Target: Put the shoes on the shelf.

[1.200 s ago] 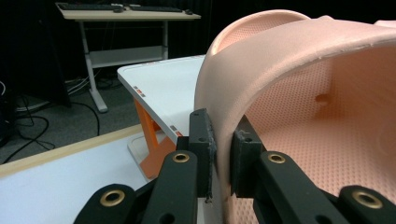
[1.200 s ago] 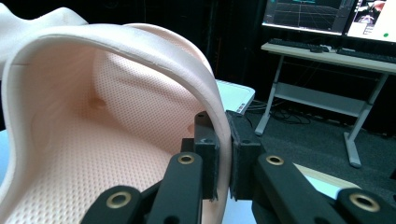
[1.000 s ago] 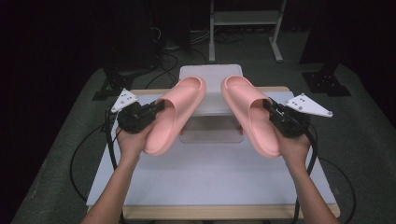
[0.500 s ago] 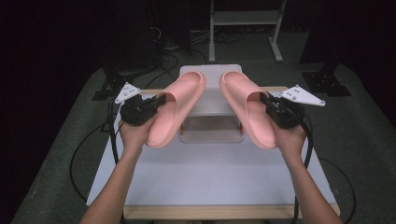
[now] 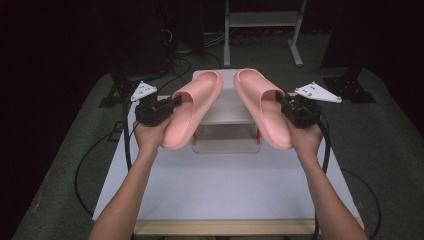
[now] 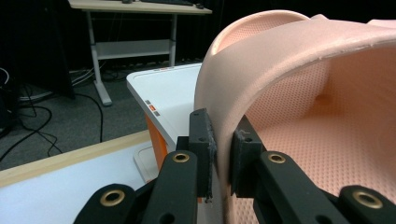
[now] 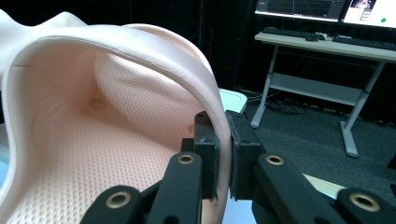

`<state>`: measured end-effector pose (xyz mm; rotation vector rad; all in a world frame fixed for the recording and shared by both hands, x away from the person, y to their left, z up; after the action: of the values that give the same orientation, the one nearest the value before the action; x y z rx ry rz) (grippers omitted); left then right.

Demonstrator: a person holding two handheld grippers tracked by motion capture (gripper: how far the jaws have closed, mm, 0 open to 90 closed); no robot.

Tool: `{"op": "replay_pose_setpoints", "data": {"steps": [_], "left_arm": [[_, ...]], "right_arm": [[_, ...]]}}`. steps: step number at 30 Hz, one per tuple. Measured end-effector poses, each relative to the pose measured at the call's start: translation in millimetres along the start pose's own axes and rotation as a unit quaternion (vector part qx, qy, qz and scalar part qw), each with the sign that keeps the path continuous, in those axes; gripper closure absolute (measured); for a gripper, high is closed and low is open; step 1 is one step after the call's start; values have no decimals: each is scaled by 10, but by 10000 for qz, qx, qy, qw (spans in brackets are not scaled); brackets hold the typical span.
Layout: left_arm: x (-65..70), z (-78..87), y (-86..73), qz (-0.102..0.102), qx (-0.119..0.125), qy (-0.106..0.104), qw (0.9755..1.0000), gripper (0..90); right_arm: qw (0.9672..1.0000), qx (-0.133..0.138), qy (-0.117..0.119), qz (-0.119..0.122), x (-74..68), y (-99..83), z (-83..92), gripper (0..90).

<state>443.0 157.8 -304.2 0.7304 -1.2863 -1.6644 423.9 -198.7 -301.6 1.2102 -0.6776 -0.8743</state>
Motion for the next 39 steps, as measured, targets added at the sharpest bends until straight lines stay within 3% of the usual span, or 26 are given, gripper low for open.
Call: {"op": "replay_pose_setpoints", "data": {"steps": [18,26,39], "left_arm": [[-120,-214,90,153,-37,148,9998,817],[-155,-318,116,251,-63,193,9995,817],[-181,-518,149,331,-174,332,9987,817]], "right_arm": [[9998,-110,-98,107,80,166,-217,836],[9999,-90,-139,28,122,223,-335,836],[9994,-234,-211,-155,173,169,-573,835]]}}
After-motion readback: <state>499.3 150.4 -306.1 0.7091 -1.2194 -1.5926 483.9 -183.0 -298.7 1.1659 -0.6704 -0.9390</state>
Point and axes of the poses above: each handheld gripper's, and its own axes: z roughly backward along the jaws, y roughly out of its top, x roughly to its right, the point moved 5 cm from there along -z, roughly forward along the jaws, and after that the axes turned 9 degrees about y, right-handed, at the moved point
